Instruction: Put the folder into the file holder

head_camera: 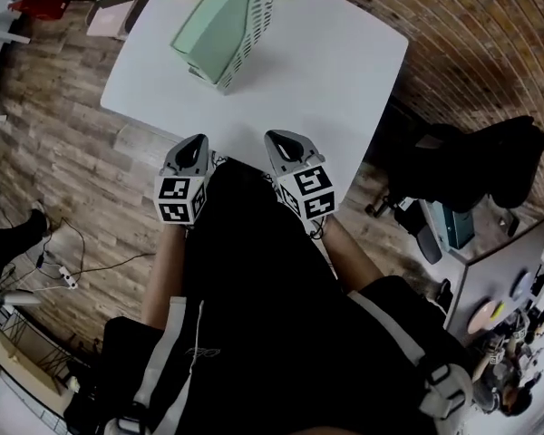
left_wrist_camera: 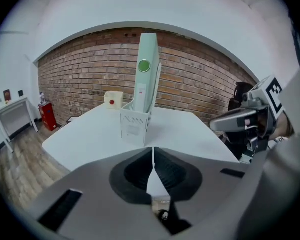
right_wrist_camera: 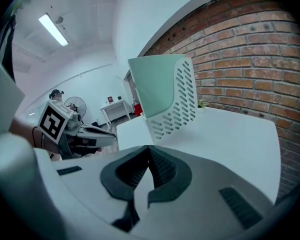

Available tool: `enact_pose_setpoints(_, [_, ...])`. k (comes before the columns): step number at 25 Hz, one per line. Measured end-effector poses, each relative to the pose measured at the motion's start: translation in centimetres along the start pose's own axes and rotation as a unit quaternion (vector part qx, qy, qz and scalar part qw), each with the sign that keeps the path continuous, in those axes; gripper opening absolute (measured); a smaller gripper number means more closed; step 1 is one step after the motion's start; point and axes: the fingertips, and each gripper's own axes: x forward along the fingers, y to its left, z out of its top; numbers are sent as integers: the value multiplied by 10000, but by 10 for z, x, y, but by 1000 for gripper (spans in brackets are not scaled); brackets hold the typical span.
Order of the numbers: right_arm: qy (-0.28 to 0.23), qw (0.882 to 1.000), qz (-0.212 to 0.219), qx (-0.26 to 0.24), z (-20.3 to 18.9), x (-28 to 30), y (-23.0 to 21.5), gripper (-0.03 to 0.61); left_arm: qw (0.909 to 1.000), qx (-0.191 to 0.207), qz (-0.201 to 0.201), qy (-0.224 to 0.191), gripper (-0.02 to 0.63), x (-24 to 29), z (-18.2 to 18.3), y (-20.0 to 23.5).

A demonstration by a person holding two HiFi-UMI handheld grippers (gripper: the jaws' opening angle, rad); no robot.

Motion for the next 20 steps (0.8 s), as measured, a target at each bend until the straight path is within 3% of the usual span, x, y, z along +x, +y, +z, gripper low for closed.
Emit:
enact_pose_setpoints(10, [122,9991,-395,129,-16,14,36,9,9987,155,-411,253,29,-16,-10,10])
enact_pose_setpoints(15, [12,9950,-846,536,-19,26,60,9,9940,414,-952,331,29,-32,-17,22])
enact_pose_setpoints(20, [-238,9814,-1594,1046,-37,26,92,9,9842,483,-1662,362,29,-54,-37,29])
